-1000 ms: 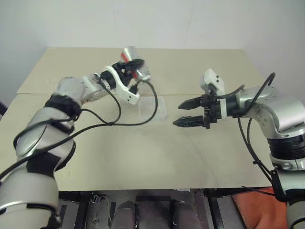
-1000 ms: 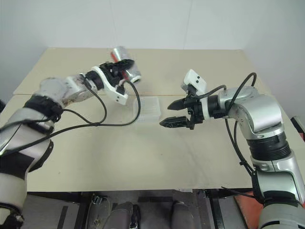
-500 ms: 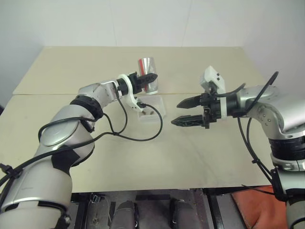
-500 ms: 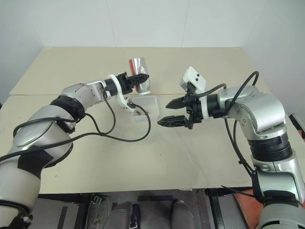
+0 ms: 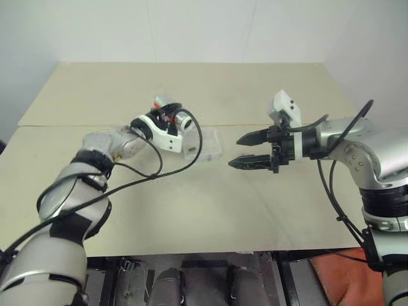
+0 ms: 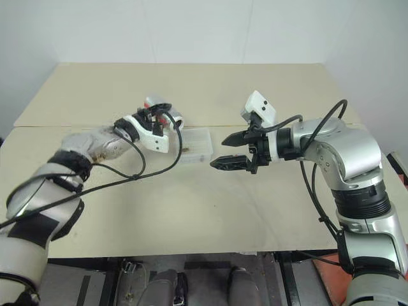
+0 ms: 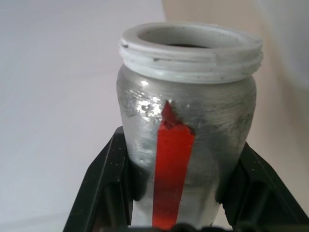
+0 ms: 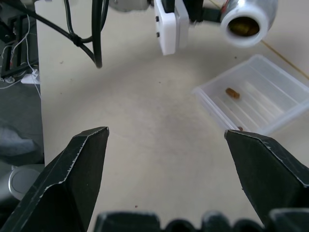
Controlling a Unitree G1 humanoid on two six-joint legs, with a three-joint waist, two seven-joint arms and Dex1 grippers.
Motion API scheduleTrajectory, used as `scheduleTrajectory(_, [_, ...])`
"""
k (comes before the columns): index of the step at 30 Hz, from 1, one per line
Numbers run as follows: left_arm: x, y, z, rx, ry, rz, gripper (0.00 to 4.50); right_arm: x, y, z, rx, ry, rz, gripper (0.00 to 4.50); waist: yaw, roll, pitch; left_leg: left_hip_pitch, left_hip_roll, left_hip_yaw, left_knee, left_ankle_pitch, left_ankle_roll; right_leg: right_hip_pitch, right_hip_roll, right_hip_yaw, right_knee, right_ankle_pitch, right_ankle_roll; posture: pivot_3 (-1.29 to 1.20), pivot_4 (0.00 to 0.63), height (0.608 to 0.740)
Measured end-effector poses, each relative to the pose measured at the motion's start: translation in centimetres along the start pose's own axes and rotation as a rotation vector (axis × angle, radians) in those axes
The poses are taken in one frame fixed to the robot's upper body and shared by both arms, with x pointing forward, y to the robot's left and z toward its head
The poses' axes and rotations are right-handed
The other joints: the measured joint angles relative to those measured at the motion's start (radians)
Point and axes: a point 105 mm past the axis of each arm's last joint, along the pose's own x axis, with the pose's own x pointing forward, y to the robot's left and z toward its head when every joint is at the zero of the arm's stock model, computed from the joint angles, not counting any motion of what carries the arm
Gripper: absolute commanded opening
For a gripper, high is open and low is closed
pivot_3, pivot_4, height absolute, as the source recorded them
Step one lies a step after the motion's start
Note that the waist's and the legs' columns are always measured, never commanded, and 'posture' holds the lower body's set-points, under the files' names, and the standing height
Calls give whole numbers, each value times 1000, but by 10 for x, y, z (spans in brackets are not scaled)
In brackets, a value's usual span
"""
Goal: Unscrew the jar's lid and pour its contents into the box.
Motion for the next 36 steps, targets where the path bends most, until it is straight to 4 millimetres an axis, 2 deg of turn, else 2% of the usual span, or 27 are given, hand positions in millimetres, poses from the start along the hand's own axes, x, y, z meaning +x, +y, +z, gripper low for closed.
scheduleTrajectory(7, [-34, -10, -29, -730, 172, 89, 1935, 0, 0, -3, -38, -22, 4, 4448, -8, 0, 0, 0, 1, -1, 5, 0, 0, 0, 0, 1, 5, 0, 0, 0, 150, 740])
scheduleTrajectory(11, [-58, -20, -24, -1025, 195, 102, 1935, -3, -2, -5, -45, -20, -14, 4448, -16, 0, 0, 2, 1, -1, 7, 0, 0, 2, 0, 2, 8, 0, 0, 0, 150, 740])
scheduleTrajectory(13, [-68, -25, -18, -1119, 203, 105, 1935, -5, -3, -3, -48, -26, -24, 4448, -17, 0, 0, 3, 1, -1, 7, 0, 0, 3, 0, 2, 8, 0, 0, 0, 150, 740])
scheduleTrajectory(17, [-76, -33, -8, -1217, 216, 126, 1935, -7, -5, -3, -52, -31, -41, 4448, -11, 0, 0, 6, 0, -2, 7, -1, 2, 8, 0, 2, 7, 0, 0, 0, 150, 740])
scheduleTrajectory(21, [-77, -50, -3, -1300, 248, 145, 1935, -8, -8, -3, -51, -34, -65, 4448, -6, 0, 0, 9, 0, -3, 7, -1, 2, 14, 0, 0, 3, 0, 0, 0, 150, 740])
scheduleTrajectory(32, [-73, -56, 0, -1432, 245, 247, 1935, -10, -11, -4, -46, -41, -102, 4448, 2, 0, 0, 11, 0, -3, 7, -2, 3, 16, 0, 0, 0, 1, 0, 0, 150, 740])
scheduleTrajectory(34, [-73, -57, -1, -1445, 247, 254, 2659, -10, -10, -6, -41, -40, -104, 4500, 2, 0, 0, 11, 0, -3, 7, -2, 3, 17, 0, 0, 0, 1, 0, 0, 150, 740])
scheduleTrajectory(36, [-73, -61, -2, -1456, 263, 244, 3199, -10, -10, -6, -41, -42, -107, 4500, 1, 0, 0, 11, 0, -3, 7, -2, 3, 17, 0, 0, 0, 1, 0, 0, 150, 740])
